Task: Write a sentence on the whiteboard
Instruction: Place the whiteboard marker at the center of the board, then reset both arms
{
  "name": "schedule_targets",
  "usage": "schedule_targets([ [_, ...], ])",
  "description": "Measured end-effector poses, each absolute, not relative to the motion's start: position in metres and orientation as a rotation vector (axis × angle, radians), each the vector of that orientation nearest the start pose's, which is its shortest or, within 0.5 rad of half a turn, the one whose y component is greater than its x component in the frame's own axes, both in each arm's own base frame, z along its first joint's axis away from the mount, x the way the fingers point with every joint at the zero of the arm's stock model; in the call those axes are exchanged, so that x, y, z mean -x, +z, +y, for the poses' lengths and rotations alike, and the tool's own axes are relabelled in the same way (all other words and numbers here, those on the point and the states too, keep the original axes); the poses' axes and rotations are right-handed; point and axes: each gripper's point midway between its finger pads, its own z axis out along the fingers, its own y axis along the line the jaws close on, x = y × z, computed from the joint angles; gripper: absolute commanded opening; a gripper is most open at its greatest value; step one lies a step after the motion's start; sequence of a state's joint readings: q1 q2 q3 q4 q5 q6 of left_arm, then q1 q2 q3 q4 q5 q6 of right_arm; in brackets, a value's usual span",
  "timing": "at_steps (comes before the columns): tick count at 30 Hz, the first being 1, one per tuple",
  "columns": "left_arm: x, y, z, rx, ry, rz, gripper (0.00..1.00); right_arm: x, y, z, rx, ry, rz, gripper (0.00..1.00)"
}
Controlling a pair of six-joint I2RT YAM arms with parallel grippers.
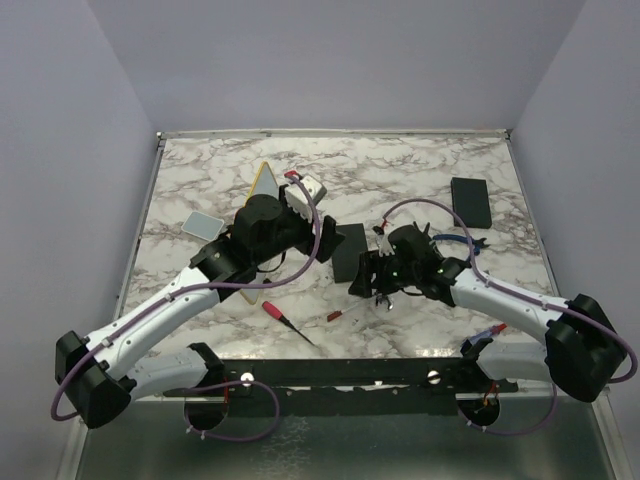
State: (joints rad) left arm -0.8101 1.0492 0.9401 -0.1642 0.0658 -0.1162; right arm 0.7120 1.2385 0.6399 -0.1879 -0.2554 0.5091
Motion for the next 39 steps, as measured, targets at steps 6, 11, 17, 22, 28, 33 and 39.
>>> schedule_targets([
  [6,-0.299,0.295,-0.260,-0.536,-0.647,1.783,0.95,-0.231,0.101,0.240,0.322,0.727,2.395,0.96],
  [11,-0.349,0.313,-0.222,-0.352,-0.580,1.792,0.99,-0.281,0.143,0.198,0.170,0.619,2.260,1.00],
  [17,-0.390,0.344,-0.140,-0.082,-0.451,1.736,0.99,-0.321,0.180,0.132,-0.006,0.442,2.140,1.00],
  [22,-0.386,0.361,-0.056,0.151,-0.224,1.666,0.99,-0.321,0.220,0.099,-0.070,0.320,1.982,1.00],
  [28,-0.334,0.365,0.004,0.320,0.024,1.561,0.99,-0.305,0.260,0.065,-0.136,0.210,1.754,1.00],
  [33,-0.301,0.326,0.026,0.383,0.124,1.576,0.99,-0.301,0.270,0.047,-0.175,0.133,1.691,1.00],
  [39,-0.293,0.307,0.029,0.386,0.144,1.608,0.99,-0.303,0.268,0.042,-0.183,0.093,1.695,1.00],
])
